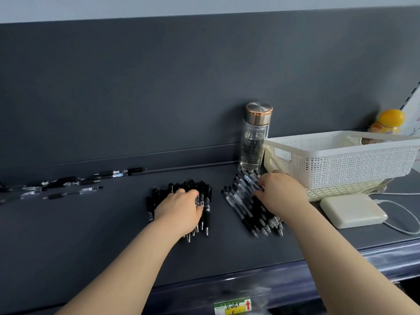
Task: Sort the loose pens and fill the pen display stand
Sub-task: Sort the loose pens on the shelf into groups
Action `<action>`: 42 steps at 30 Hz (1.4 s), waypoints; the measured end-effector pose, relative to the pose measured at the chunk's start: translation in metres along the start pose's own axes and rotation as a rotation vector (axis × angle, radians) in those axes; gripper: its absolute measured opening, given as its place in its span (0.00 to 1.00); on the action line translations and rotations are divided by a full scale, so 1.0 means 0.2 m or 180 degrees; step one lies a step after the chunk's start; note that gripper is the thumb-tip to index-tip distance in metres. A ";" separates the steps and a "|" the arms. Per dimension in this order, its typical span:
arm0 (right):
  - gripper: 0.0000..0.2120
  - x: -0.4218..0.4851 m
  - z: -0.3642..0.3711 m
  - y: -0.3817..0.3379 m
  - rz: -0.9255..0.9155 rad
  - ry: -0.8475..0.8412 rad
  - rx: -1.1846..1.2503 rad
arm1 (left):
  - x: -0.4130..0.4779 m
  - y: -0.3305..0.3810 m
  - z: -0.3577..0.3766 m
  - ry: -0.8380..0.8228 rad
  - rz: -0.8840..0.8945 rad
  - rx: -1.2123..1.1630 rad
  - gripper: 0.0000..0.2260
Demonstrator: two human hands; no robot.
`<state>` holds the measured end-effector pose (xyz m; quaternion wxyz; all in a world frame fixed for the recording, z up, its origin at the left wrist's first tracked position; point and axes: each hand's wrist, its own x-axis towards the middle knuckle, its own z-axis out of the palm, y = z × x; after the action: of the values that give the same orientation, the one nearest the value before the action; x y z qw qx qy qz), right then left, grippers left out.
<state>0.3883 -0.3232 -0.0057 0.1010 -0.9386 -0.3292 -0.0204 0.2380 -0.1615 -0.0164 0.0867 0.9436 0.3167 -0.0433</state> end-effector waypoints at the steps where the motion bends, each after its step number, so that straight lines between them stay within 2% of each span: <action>1: 0.10 -0.01 0.00 -0.01 -0.0022 0.0038 -0.0009 | 0.00 0.00 0.01 0.0017 0.0017 -0.0036 0.19; 5: 0.12 -0.03 0.00 -0.11 -0.0234 0.0281 0.0217 | -0.01 -0.03 0.01 0.0120 0.0007 -0.0100 0.23; 8: 0.11 -0.05 0.03 -0.24 -0.0609 0.0064 0.0469 | -0.03 -0.07 -0.01 0.0210 0.0008 -0.0419 0.26; 12: 0.09 -0.06 0.10 -0.44 -0.0915 -0.0305 0.0623 | -0.05 -0.22 -0.07 0.0419 -0.0014 -0.0760 0.21; 19: 0.11 -0.02 0.16 -0.82 -0.1416 -0.0338 0.0594 | -0.03 -0.78 -0.11 0.0550 -0.0845 -0.0606 0.19; 23: 0.13 0.01 0.20 -1.05 -0.1560 -0.0498 0.0511 | -0.03 -1.13 -0.13 0.0501 -0.1351 -0.0374 0.22; 26: 0.16 0.06 0.25 -1.25 -0.1604 -0.0607 0.0378 | -0.03 -1.36 -0.14 0.0379 -0.1495 -0.0254 0.26; 32: 0.19 0.21 0.41 -1.62 -0.1451 -0.0772 0.0240 | 0.08 -1.65 -0.19 0.0156 -0.1156 -0.0162 0.32; 35: 0.23 0.29 0.49 -1.74 -0.1324 -0.0765 0.0143 | 0.16 -1.76 -0.22 0.0043 -0.0929 -0.0076 0.32; 38: 0.25 0.34 0.55 -1.81 -0.1146 -0.0604 0.0052 | 0.23 -1.84 -0.24 -0.0003 -0.0652 -0.0052 0.31; 42: 0.20 0.37 0.57 -1.85 -0.0892 -0.0408 0.0010 | 0.27 -1.89 -0.25 0.0001 -0.0402 0.0043 0.24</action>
<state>0.2124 0.0279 -0.0452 0.0773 -0.8827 -0.4627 0.0261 0.0532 0.1774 -0.0256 0.0774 0.9223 0.3753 -0.0507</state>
